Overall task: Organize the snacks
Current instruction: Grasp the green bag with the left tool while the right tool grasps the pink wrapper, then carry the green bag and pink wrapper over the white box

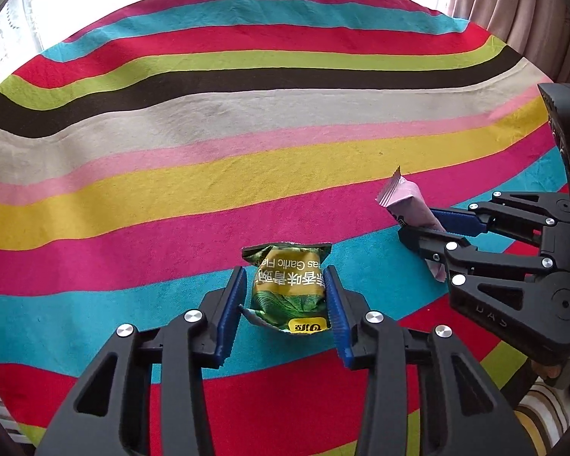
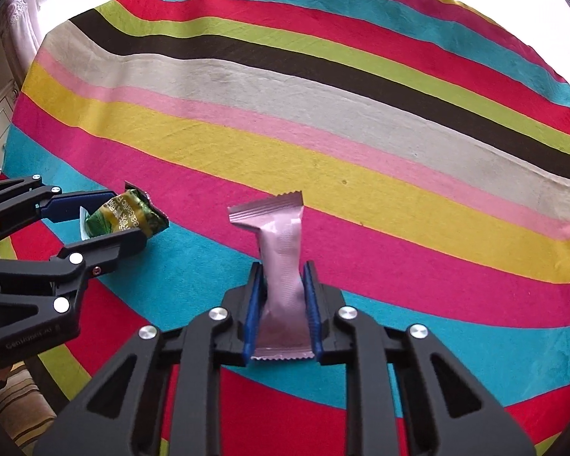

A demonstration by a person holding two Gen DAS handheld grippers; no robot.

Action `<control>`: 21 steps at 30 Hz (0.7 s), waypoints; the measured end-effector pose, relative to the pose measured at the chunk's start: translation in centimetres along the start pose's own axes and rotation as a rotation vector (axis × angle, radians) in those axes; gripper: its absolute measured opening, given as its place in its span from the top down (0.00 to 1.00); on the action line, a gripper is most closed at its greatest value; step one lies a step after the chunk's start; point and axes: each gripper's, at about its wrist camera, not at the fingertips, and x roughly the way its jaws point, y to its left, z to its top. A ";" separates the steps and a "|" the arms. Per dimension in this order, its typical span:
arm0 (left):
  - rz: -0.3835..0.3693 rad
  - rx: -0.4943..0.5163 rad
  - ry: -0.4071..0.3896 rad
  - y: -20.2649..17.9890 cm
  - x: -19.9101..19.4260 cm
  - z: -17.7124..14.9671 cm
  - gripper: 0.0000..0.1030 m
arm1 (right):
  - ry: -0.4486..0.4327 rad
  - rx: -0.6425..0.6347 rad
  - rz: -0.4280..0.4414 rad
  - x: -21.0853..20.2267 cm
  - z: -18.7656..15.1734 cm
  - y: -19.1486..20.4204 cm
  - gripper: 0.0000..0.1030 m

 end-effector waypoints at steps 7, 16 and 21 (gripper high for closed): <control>-0.001 -0.042 -0.011 -1.6 -2.1 -1.0 0.66 | -0.015 0.048 -0.014 -2.5 -1.9 -0.4 0.82; -0.035 -0.039 -0.009 -4.7 -4.3 -2.8 0.67 | -0.040 0.113 -0.037 -6.7 -5.0 -1.8 0.82; -0.065 -0.031 -0.009 -7.0 -5.6 -3.8 0.67 | -0.039 0.159 -0.042 -8.6 -7.2 -3.1 0.82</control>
